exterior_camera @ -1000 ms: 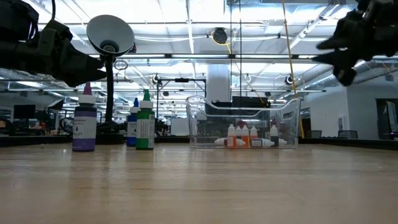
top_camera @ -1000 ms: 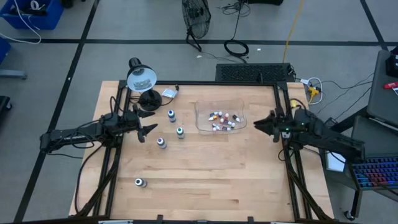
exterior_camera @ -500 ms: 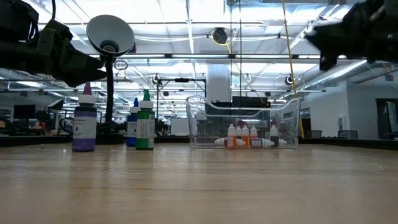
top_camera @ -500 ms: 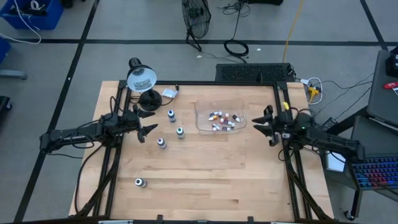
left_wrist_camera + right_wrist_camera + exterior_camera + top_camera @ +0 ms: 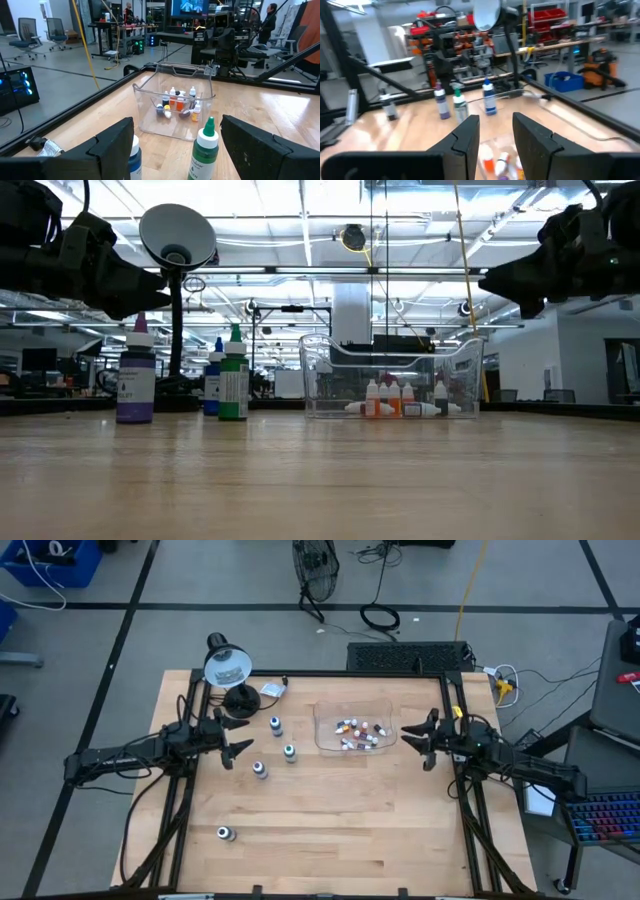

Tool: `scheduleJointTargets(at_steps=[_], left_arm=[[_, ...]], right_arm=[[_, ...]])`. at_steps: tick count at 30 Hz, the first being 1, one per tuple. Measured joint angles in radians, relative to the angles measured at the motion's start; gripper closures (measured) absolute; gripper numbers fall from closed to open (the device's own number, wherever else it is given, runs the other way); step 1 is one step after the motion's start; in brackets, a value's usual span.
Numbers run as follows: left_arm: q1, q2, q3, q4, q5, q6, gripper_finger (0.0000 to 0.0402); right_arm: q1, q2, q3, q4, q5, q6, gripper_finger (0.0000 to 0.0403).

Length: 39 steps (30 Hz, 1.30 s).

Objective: Pick & Place food coloring
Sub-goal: Put the blue big food coloring into the transparent bin

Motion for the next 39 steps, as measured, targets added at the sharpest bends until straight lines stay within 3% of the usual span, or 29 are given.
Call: scheduleJointTargets(at_steps=[5, 25, 30, 39], left_arm=[[0.000, 0.000, 0.000, 0.000, 0.000, 0.000, 0.0105], [0.000, 0.000, 0.000, 0.003, 0.000, 0.000, 0.0105], [0.000, 0.000, 0.000, 0.104, -0.007, 0.016, 0.0105], [0.000, 0.007, 0.000, 0.076, -0.032, -0.171, 0.0105]], right_arm=[[0.000, 0.000, 0.000, -0.035, 0.080, 0.038, 0.0297], [0.000, 0.000, -0.001, -0.066, 0.078, 0.075, 0.0296], [0.000, 0.000, -0.001, -0.065, 0.078, 0.075, 0.0297], [0.000, 0.000, -0.001, -0.066, 0.078, 0.075, 0.0298]])
